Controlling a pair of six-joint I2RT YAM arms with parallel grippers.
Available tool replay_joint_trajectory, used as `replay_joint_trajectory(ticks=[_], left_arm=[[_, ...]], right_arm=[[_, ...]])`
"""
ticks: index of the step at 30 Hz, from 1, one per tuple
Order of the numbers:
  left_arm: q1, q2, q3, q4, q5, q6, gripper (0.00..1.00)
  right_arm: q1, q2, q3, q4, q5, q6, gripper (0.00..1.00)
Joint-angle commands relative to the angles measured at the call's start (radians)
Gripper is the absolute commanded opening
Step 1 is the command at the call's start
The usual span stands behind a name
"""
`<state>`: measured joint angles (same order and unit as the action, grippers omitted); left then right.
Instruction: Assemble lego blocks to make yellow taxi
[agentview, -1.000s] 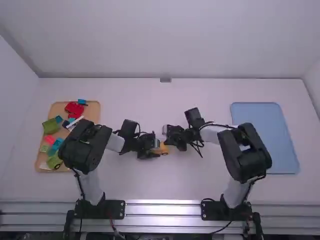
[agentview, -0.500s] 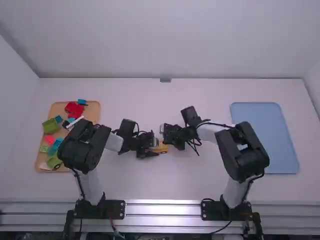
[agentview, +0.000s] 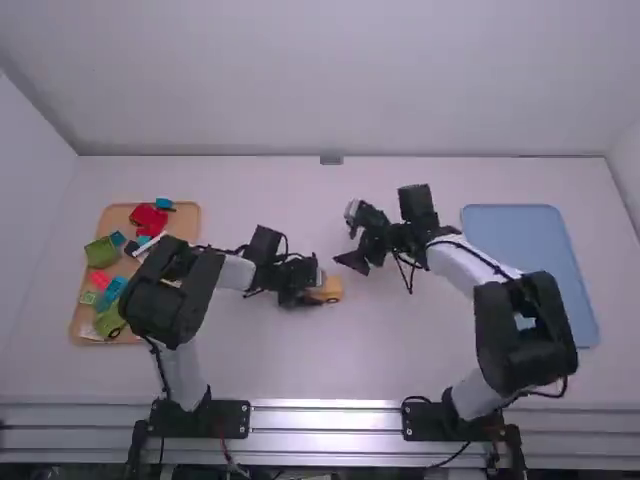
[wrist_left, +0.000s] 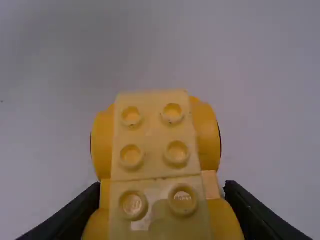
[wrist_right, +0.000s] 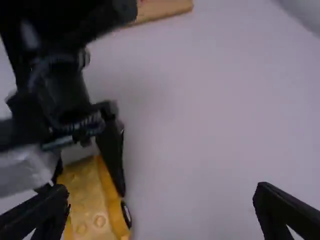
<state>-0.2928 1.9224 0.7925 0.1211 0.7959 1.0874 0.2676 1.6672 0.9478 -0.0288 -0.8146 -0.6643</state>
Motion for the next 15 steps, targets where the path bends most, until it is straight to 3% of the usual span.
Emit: replay_joint_trajectory(ticks=[1, 3, 7, 10, 15], left_arm=[[0.004, 0.011, 0.024, -0.011, -0.002, 0.04, 0.45], [0.004, 0.011, 0.024, -0.012, 0.0, 0.04, 0.48], [0.004, 0.014, 0.009, -0.008, -0.001, 0.051, 0.63], [0.004, 0.017, 0.005, -0.009, -0.001, 0.069, 0.99], [0.024, -0.016, 0.041, -0.03, 0.0, -0.032, 0.99]], right_arm=[[0.011, -0.053, 0.013, -0.008, 0.059, 0.117, 0.99], [0.018, -0.066, 0.013, -0.008, 0.08, 0.134, 0.99], [0.05, -0.091, 0.013, -0.008, 0.151, 0.171, 0.99], [0.079, -0.094, 0.013, 0.003, 0.196, 0.171, 0.99], [0.097, -0.108, 0.013, 0.056, 0.27, 0.254, 0.99]])
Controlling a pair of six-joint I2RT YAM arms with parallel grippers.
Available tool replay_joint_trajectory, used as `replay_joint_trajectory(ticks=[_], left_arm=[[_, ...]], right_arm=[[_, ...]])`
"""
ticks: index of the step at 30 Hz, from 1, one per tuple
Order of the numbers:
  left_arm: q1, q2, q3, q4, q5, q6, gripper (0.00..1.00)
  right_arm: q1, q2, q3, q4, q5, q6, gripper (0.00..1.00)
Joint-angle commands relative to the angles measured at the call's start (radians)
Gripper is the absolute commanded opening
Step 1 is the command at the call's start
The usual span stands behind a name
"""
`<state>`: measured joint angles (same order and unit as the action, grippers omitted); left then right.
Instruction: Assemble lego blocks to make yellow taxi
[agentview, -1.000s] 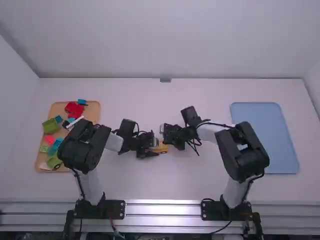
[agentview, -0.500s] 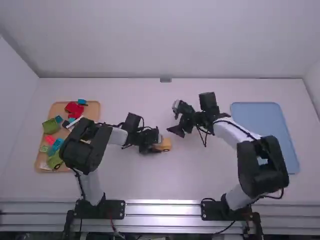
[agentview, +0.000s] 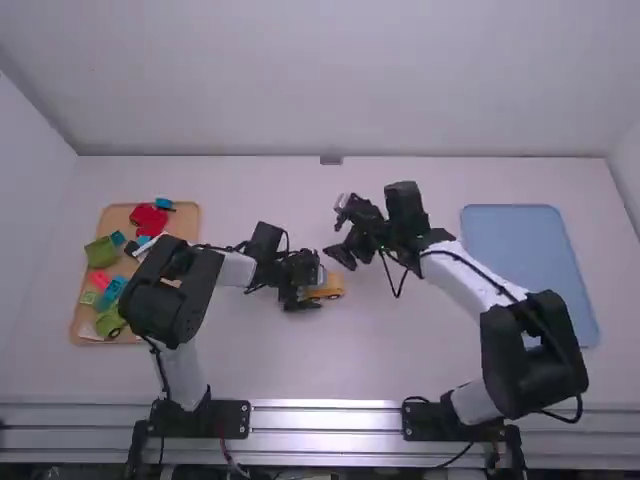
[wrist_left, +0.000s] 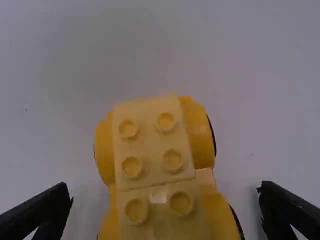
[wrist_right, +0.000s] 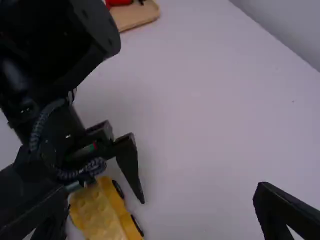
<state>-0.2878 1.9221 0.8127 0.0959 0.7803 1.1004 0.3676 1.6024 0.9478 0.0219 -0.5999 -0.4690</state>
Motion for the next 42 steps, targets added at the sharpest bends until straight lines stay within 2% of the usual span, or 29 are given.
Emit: replay_joint_trajectory(ticks=[1, 7, 10, 14, 17, 19, 21, 24, 25, 28, 33, 35, 42], left_arm=[[0.034, -0.055, 0.035, -0.047, 0.021, -0.064, 0.99], [0.151, -0.251, 0.111, -0.281, 0.066, -0.069, 0.99], [0.229, -0.365, 0.14, -0.37, 0.041, -0.185, 0.99], [0.295, -0.516, 0.153, -0.414, -0.14, -0.521, 0.99], [0.307, -0.671, 0.155, -0.466, -0.35, -0.824, 0.99], [0.299, -0.734, 0.154, -0.487, -0.417, -0.905, 0.99], [0.297, -0.829, 0.154, -0.519, -0.51, -1.012, 0.99], [0.307, -0.914, 0.154, -0.565, -0.638, -1.125, 0.99], [0.313, -0.958, 0.153, -0.603, -0.739, -1.208, 0.99], [0.315, -1.013, 0.153, -0.656, -0.882, -1.347, 0.99], [0.311, -1.083, 0.164, -0.796, -0.949, -1.48, 0.99], [0.321, -1.103, 0.179, -0.906, -1.02, -1.577, 0.99], [0.318, -1.097, 0.231, -1.127, -1.244, -1.775, 0.99]], right_arm=[[-0.008, -0.052, 0.013, 0.015, 0.085, 0.083, 0.99], [-0.046, -0.087, 0.013, 0.021, 0.099, 0.107, 0.99], [-0.063, -0.087, 0.013, 0.051, 0.053, 0.106, 0.99], [-0.065, -0.087, 0.013, 0.112, -0.04, 0.107, 0.99], [-0.066, -0.087, 0.013, 0.184, -0.08, 0.133, 0.99], [-0.068, -0.088, 0.013, 0.215, -0.139, 0.141, 0.99], [-0.083, -0.088, 0.026, 0.237, -0.282, 0.127, 0.99], [-0.106, -0.085, 0.056, 0.212, -0.433, 0.121, 0.99], [-0.113, -0.08, 0.079, 0.184, -0.513, 0.107, 0.99], [-0.105, -0.065, 0.105, 0.168, -0.572, 0.068, 0.99], [-0.058, -0.053, 0.13, 0.173, -0.574, 0.06, 0.99], [-0.019, -0.053, 0.14, 0.174, -0.53, 0.061, 0.99], [0.051, -0.053, 0.147, 0.183, -0.384, 0.06, 0.99]])
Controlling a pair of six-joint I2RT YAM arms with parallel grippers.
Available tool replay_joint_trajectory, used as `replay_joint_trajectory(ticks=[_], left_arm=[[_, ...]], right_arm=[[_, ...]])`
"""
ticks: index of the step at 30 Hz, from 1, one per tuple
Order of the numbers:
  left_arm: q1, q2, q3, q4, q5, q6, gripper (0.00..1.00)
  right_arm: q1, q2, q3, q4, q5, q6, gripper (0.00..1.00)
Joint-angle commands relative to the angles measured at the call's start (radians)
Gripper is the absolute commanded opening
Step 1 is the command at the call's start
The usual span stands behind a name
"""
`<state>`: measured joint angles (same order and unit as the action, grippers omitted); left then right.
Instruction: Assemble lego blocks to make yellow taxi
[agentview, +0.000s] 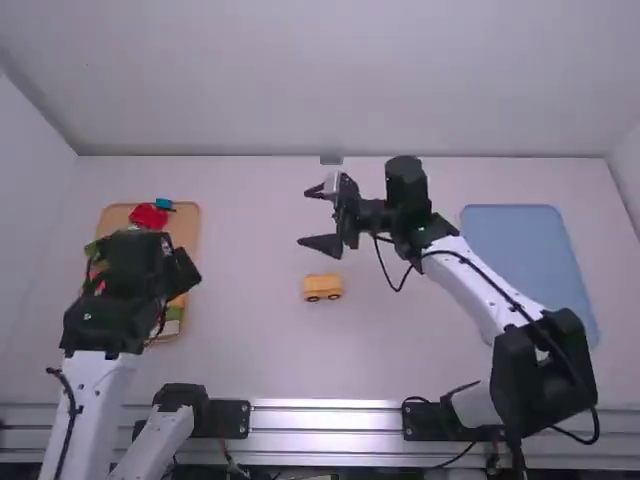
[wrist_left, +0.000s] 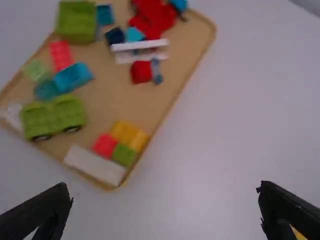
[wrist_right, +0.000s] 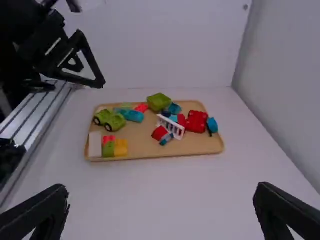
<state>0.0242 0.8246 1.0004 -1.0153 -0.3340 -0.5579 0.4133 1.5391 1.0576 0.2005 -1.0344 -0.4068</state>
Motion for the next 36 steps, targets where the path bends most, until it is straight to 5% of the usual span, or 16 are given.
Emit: replay_joint_trajectory(ticks=[1, 11, 20, 29, 36], left_arm=[[0.014, 0.003, 0.061, -0.029, -0.154, -0.119, 0.99], [0.232, 0.011, 0.177, -0.035, -0.143, -0.1, 0.99], [0.648, 0.224, 0.185, -0.026, 0.201, 0.075, 0.99], [0.683, 0.419, 0.184, -0.016, 0.442, 0.076, 0.99], [0.647, 0.573, 0.175, -0.023, 0.419, -0.099, 0.99]], right_arm=[[0.009, 0.01, 0.037, 0.003, 0.069, -0.001, 0.99], [-0.037, 0.018, 0.036, -0.011, 0.064, -0.002, 0.99], [-0.062, 0.017, 0.036, -0.026, 0.064, -0.001, 0.99], [-0.061, 0.017, 0.036, -0.005, 0.126, 0.097, 0.99], [-0.051, 0.017, 0.036, 0.028, 0.116, 0.123, 0.99]])
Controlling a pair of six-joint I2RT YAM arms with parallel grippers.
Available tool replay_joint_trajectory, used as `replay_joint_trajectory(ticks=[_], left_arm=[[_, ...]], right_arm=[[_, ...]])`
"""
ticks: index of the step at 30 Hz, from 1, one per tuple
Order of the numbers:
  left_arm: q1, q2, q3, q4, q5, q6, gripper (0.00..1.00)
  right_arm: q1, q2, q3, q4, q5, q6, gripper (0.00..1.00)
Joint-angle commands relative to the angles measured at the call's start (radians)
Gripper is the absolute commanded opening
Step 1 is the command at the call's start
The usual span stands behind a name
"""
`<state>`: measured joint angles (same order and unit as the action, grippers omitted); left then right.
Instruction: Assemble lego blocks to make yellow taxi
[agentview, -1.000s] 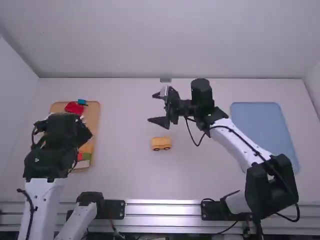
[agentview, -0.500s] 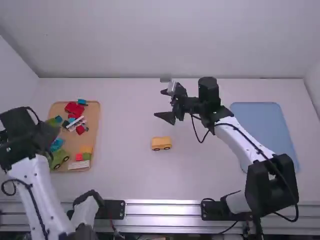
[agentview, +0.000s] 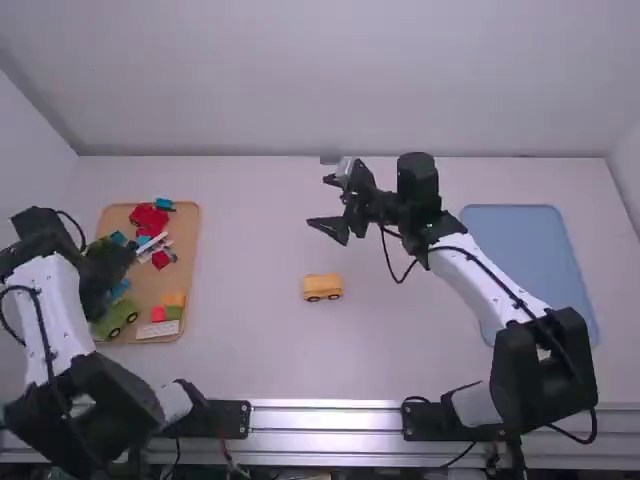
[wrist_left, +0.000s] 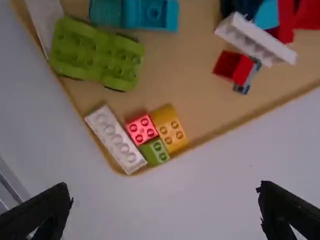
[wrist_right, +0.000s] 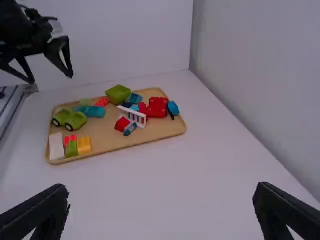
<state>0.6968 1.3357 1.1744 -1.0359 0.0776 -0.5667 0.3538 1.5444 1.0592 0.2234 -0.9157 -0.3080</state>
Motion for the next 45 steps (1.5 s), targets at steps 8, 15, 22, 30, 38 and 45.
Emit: replay_joint_trajectory(ticks=[8, 15, 22, 30, 38, 45], left_arm=[[-0.15, 0.315, 0.002, 0.103, 0.0, -0.126, 0.85], [-0.173, 0.38, -0.016, 0.141, -0.035, -0.183, 0.66], [-0.173, 0.379, -0.08, 0.182, -0.067, -0.237, 0.64], [-0.174, 0.379, -0.15, 0.275, -0.026, -0.238, 0.57], [-0.173, 0.379, -0.188, 0.327, -0.033, -0.269, 0.58], [-0.177, 0.379, -0.221, 0.378, -0.041, -0.283, 0.56]], right_arm=[[0.011, 0.011, 0.035, 0.017, 0.001, 0.023, 0.99], [0.012, 0.011, 0.035, 0.024, -0.003, 0.024, 0.99], [0.011, 0.011, 0.035, 0.027, 0.0, 0.024, 0.99], [0.012, 0.011, 0.035, 0.024, -0.003, 0.024, 0.99], [0.012, 0.011, 0.035, 0.023, -0.003, 0.024, 0.99], [0.019, 0.011, 0.035, 0.018, -0.003, 0.024, 0.99]])
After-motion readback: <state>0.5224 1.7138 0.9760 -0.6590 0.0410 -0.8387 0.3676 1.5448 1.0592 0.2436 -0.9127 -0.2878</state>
